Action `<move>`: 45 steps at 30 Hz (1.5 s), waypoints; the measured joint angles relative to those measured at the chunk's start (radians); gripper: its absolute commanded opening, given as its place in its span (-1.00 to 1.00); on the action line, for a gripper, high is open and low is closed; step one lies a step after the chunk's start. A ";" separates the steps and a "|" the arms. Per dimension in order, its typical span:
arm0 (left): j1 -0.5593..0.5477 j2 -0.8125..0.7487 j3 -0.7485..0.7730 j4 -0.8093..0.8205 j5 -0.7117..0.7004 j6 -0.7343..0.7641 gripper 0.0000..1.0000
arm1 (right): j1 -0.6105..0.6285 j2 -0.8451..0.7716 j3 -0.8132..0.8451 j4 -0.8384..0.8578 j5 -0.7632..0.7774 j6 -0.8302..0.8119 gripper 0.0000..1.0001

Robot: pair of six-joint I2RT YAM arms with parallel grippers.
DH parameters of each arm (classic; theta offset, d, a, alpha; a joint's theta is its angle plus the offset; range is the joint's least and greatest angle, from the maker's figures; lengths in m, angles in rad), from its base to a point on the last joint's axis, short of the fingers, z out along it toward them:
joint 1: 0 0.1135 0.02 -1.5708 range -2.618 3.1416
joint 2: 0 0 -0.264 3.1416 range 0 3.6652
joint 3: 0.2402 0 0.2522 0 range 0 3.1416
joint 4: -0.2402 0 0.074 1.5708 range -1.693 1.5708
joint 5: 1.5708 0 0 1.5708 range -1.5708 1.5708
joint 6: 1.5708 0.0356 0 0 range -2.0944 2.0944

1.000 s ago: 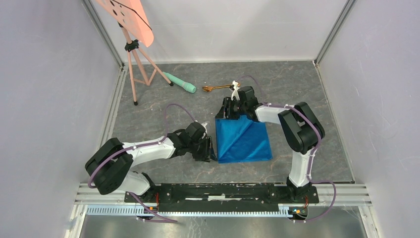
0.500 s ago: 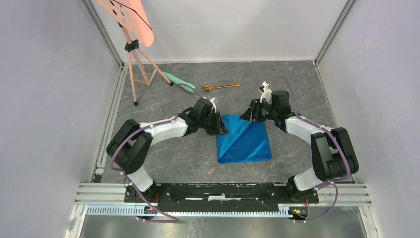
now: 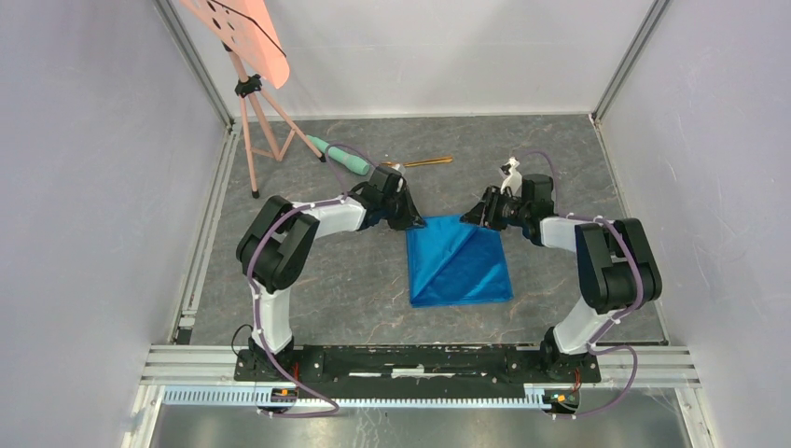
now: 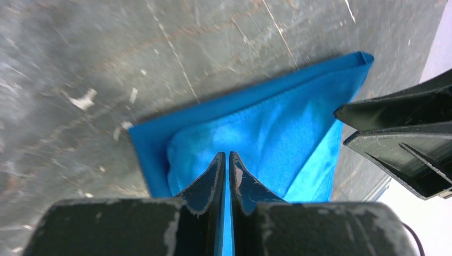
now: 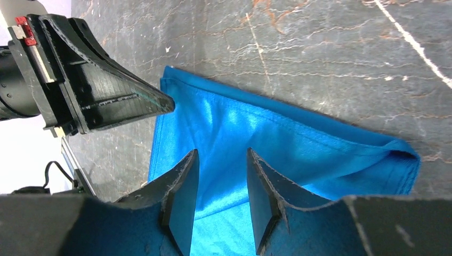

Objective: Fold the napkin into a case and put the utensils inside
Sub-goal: Smooth out the upper triangle-folded napkin at the center of the board.

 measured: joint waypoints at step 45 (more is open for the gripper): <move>0.046 0.045 -0.021 0.072 -0.035 0.010 -0.90 | -0.025 -0.153 0.074 -0.061 0.121 -0.043 0.12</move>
